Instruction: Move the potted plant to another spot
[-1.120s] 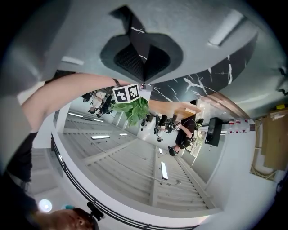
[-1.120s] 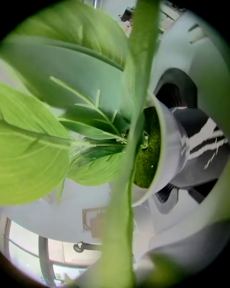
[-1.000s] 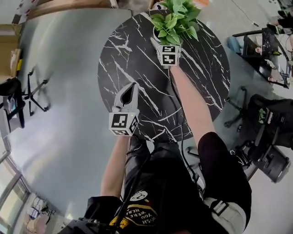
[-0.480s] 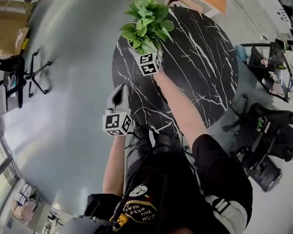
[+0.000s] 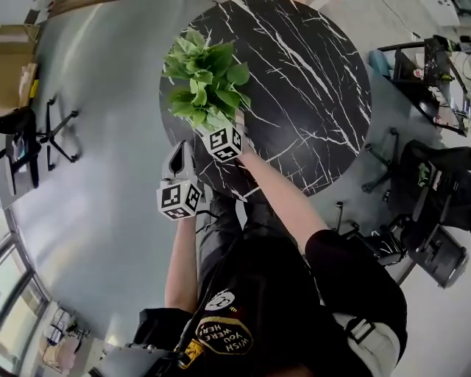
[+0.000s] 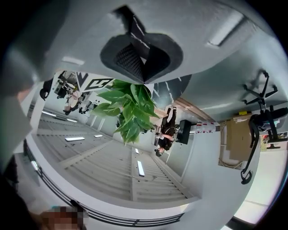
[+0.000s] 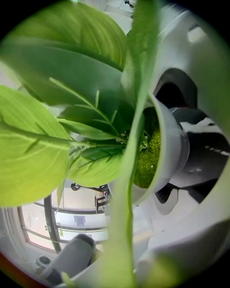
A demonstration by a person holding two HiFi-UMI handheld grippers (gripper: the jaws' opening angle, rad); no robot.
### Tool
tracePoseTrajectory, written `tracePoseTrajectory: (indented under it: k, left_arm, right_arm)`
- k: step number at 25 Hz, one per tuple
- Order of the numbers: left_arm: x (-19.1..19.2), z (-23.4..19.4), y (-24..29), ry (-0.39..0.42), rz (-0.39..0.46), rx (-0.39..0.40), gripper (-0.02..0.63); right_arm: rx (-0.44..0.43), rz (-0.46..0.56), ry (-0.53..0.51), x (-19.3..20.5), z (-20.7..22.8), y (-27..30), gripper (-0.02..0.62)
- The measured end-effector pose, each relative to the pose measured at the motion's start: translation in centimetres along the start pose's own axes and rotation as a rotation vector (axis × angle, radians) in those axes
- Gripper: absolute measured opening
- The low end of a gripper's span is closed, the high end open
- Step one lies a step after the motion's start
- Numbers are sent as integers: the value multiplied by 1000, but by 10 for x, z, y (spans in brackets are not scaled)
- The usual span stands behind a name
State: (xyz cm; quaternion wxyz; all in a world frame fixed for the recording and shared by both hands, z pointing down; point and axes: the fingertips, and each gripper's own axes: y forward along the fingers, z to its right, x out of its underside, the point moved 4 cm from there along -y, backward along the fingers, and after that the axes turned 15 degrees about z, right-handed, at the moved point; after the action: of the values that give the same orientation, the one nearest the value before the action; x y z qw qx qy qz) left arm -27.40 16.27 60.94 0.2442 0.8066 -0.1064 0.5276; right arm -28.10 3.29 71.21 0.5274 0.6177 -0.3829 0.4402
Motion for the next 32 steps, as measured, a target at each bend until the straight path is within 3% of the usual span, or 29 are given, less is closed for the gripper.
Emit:
tracePoseTrajectory:
  k: [5, 13, 21, 23, 26, 32]
  left_arm:
    - [12, 60, 29, 43, -40, 156, 3]
    - [37, 160, 64, 94, -109, 377, 3]
    - [52, 229, 81, 151, -180, 563, 3]
    - [52, 240, 85, 162, -188, 593, 3]
    - [53, 250, 88, 166, -198, 620, 3]
    - [53, 257, 89, 163, -215, 638, 3]
  right_arm:
    - [174, -30, 47, 31, 70, -75, 492]
    - [566, -78, 182, 94, 215, -229, 492]
    - [872, -90, 287, 140, 273, -352, 492]
    - [910, -88, 297, 145, 280, -371, 492]
    - [888, -77, 293, 148, 281, -380, 492]
    - [899, -91, 345, 161, 253, -396, 492]
